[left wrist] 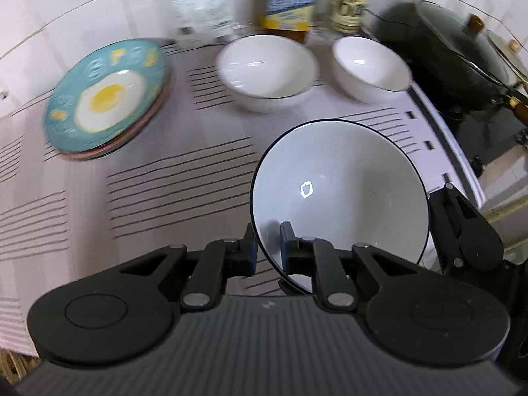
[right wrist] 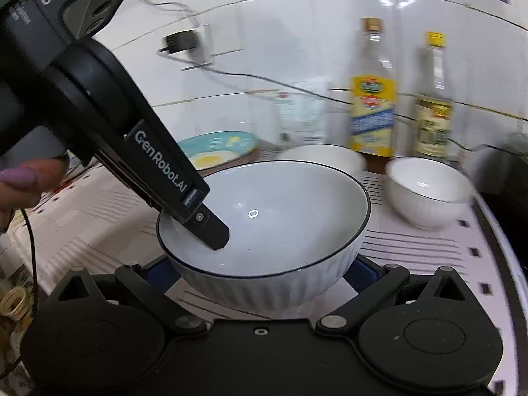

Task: Organize plates and bowls
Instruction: 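Lift the white bowl with both grippers toward the plate stack, then lower the bowl beside the plate stack and open both grippers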

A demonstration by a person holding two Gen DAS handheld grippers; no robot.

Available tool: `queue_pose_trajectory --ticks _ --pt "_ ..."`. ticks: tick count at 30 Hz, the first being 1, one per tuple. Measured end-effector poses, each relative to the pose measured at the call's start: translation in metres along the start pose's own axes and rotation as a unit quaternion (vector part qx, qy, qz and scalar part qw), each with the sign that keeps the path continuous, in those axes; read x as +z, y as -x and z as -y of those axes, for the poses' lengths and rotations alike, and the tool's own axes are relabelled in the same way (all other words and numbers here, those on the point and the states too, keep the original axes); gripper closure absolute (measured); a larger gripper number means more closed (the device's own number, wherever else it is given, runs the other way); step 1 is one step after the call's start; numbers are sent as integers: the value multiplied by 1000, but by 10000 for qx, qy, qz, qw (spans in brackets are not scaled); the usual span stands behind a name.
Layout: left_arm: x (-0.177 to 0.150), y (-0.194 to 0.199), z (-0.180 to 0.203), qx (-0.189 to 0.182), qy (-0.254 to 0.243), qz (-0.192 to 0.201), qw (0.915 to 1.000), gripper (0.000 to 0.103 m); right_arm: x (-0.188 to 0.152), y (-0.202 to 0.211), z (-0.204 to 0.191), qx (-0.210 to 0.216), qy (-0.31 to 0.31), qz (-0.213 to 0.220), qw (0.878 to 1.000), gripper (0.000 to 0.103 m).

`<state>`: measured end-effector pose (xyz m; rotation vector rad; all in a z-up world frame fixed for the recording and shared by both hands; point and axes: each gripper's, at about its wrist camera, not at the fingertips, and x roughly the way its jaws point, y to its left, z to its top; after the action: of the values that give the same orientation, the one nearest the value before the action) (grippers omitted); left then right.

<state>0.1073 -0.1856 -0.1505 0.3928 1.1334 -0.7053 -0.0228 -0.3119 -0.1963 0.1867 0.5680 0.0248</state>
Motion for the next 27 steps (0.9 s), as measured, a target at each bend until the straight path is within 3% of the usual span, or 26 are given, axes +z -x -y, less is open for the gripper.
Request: queue_pose_trajectory --ticks 11,16,21,27 --pt "-22 33 -85 701 733 99 9948 90 26 -48 -58 1206 596 -99 9909 0" --pt "-28 27 -116 894 1088 180 9899 90 33 -75 -82 1478 822 -140 9855 0" --pt "-30 11 -129 1087 930 443 9887 90 32 -105 -96 1380 975 -245 9853 1" --pt "-23 -8 -146 908 1022 419 9897 90 31 -127 -100 1207 1080 -245 9865 1"
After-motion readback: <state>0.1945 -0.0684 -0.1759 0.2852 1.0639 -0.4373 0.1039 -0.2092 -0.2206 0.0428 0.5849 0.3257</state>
